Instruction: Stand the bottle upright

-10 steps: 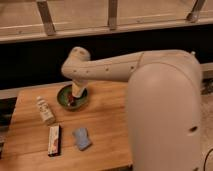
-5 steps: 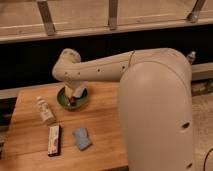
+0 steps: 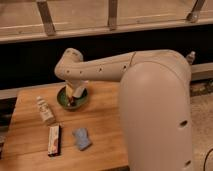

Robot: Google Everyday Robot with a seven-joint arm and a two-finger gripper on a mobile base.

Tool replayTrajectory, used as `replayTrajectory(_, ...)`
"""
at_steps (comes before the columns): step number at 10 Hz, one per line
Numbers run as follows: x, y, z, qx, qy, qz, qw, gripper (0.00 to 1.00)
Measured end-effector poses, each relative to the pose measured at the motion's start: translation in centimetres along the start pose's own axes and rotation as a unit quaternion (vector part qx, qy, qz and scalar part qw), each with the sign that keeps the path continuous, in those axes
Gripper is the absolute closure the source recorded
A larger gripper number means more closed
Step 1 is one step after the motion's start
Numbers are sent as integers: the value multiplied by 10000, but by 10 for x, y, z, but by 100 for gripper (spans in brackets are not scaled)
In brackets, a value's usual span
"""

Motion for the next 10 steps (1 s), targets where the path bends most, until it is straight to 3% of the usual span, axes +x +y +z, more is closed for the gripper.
replayTrajectory(2,-27,7,7,-107,-116,-195,9997,20)
replayTrajectory(5,-94,40,-1,-208,-288,-644,9973,20)
replayTrajectory(7,-150,76,-12,-248,-419,-1072,9930,20)
replayTrajectory(10,-201,130,-13,-471,-487,-1301,9892,20)
